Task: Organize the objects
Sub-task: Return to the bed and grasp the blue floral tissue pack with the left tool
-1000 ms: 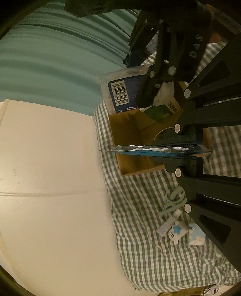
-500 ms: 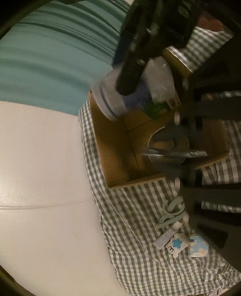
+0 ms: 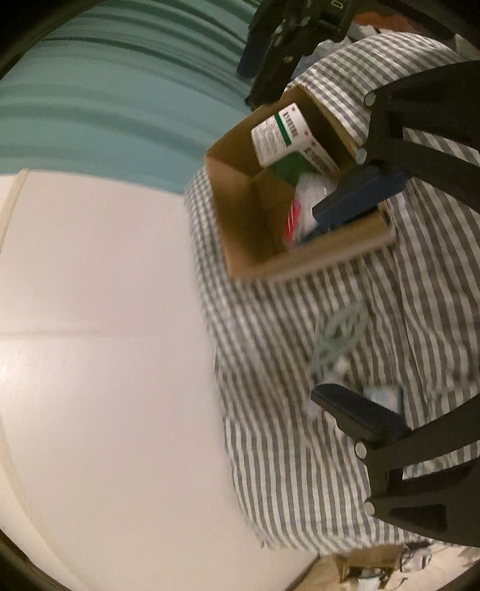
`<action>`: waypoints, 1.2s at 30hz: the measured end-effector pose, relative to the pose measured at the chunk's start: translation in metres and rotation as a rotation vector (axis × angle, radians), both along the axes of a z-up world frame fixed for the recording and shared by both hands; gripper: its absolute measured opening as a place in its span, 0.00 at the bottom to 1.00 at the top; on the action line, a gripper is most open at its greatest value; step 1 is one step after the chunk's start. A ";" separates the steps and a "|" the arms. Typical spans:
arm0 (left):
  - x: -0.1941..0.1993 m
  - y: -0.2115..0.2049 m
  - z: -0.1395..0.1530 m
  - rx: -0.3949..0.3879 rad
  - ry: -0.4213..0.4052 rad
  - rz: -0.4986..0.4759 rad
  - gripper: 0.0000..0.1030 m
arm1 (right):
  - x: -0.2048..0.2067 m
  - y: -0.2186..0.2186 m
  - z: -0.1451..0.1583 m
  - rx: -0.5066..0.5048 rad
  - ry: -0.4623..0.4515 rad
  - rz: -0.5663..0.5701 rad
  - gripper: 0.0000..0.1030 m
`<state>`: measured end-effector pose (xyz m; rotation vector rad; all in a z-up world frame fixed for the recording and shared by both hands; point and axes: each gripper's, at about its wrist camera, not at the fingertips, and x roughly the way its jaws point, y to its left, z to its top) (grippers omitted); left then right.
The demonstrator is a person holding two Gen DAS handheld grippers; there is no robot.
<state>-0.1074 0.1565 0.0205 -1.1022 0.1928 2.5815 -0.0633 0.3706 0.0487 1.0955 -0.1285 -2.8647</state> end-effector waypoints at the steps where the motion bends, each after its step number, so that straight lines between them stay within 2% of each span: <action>1: 0.002 -0.011 0.003 0.000 0.007 0.015 0.91 | 0.002 -0.004 0.003 0.014 0.006 0.002 0.75; 6: 0.010 -0.078 0.013 0.012 0.037 0.119 0.96 | 0.025 -0.047 0.018 0.071 0.069 0.046 0.76; 8: 0.010 -0.104 0.010 0.007 0.044 0.159 0.96 | 0.039 -0.062 0.019 0.084 0.089 0.070 0.87; 9: 0.010 -0.116 0.007 0.004 0.045 0.174 0.96 | 0.042 -0.070 0.017 0.086 0.092 0.084 0.88; 13: 0.009 -0.161 -0.012 0.000 0.032 0.250 0.97 | 0.048 -0.118 -0.003 0.126 0.062 0.166 0.89; 17: 0.006 -0.188 -0.037 -0.018 0.010 0.293 0.97 | 0.038 -0.158 -0.032 0.169 0.026 0.216 0.90; 20: 0.000 -0.200 -0.060 -0.061 -0.019 0.303 0.97 | 0.026 -0.180 -0.056 0.165 0.014 0.230 0.90; 24: -0.013 -0.211 -0.091 -0.099 -0.062 0.326 0.97 | 0.004 -0.196 -0.075 0.191 0.020 0.214 0.90; 28: -0.022 -0.208 -0.115 -0.096 -0.094 0.343 0.97 | -0.029 -0.208 -0.095 0.222 0.004 0.214 0.90; 34: -0.034 -0.181 -0.138 -0.098 -0.135 0.322 0.97 | -0.093 -0.217 -0.143 0.265 -0.094 0.200 0.90; 36: -0.039 -0.170 -0.143 -0.091 -0.151 0.305 0.97 | -0.112 -0.214 -0.165 0.273 -0.156 0.189 0.90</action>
